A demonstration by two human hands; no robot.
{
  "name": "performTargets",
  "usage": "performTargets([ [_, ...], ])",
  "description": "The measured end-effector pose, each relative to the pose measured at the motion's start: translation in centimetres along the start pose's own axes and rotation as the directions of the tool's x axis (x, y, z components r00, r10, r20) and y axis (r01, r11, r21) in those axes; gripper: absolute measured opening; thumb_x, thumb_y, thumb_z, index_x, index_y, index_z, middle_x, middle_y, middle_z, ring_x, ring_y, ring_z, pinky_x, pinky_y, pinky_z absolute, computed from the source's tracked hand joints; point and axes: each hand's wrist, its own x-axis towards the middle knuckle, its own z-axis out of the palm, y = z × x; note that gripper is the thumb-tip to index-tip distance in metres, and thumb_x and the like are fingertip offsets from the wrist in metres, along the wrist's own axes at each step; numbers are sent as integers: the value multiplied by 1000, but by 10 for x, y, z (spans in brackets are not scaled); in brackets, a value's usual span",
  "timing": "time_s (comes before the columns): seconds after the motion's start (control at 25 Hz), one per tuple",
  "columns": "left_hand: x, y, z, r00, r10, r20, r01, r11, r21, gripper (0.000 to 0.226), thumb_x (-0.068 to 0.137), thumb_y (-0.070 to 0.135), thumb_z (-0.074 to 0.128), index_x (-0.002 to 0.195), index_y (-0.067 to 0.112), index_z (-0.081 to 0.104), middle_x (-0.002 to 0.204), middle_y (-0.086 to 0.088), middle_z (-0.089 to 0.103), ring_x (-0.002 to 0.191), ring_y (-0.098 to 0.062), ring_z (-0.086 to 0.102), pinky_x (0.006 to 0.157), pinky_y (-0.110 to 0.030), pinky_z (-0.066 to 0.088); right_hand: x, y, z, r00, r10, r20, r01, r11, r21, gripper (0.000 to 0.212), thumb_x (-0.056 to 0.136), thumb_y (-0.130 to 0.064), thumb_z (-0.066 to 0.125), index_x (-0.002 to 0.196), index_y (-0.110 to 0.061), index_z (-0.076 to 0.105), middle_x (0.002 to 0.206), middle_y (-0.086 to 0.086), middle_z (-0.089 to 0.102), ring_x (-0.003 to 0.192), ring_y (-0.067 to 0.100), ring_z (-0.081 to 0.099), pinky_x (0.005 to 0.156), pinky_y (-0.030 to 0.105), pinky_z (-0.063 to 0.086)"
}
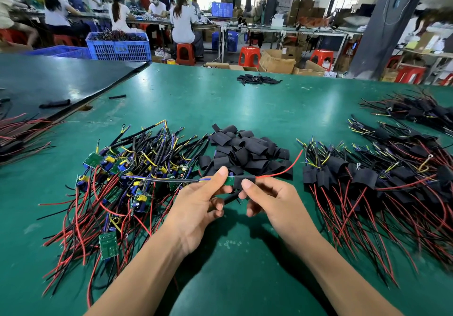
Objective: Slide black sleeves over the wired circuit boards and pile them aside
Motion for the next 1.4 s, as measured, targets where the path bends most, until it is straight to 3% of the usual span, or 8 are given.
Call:
performTargets([
  [0.08,1,0,0,1000,2,-7,-2,1000,7,27,61,46,81,64,21,74,78,-3,71,45,-10,43,46,-18,40,0,0,1,1000,-5,1,5,1000,-2,20,95,-28,67,77,-28,74,84,4,75,53,14,58,59,20,49],
  [0.32,-2,0,0,998,30,61,-32,999,31,37,70,42,77,93,14,72,93,-6,72,53,-11,50,53,-20,38,6,0,6,994,104,18,-105,960,258,44,86,-57,49,77,-25,78,94,10,77,52,15,57,52,23,48],
  [0.56,-2,-2,1,995,65,76,-66,998,9,35,77,33,73,103,9,74,99,-8,75,54,-11,53,53,-20,39,8,6,2,997,71,-39,-52,931,362,22,77,-51,73,78,-29,72,96,9,75,56,16,59,52,23,49],
  [0.72,0,-3,-1,993,87,77,-86,996,-13,36,77,27,74,109,10,75,91,-1,73,55,-11,51,53,-21,38,8,10,1,998,49,-49,-26,922,386,14,80,-42,71,89,-31,72,102,11,75,61,20,65,56,24,52],
  [1.0,0,-1,-1,992,47,116,-44,999,-25,32,80,27,71,102,3,72,100,-9,75,53,-10,50,51,-20,40,7,7,0,998,27,-50,-8,939,344,40,77,-45,72,105,-16,68,96,10,75,61,24,66,57,25,52],
  [1.16,0,1,-1,992,33,121,-30,999,-32,25,80,27,71,95,7,72,98,-8,74,54,-10,51,52,-21,40,5,4,-1,999,-53,-7,53,962,267,32,82,-32,77,108,-15,69,87,7,74,63,22,68,60,25,53],
  [1.32,-2,1,0,991,27,133,-25,1000,-16,29,79,25,71,100,5,72,92,-6,73,54,-10,50,53,-22,38,3,5,-4,992,-120,-45,127,973,195,10,88,-12,73,93,-21,72,78,3,73,62,20,69,60,22,53],
  [1.4,-2,1,0,990,22,139,-21,1000,-10,26,79,23,71,100,6,72,90,-4,72,54,-11,50,52,-22,38,2,5,-3,990,-129,-51,136,973,189,16,89,-11,72,86,-27,73,79,4,74,63,21,70,61,22,54],
])
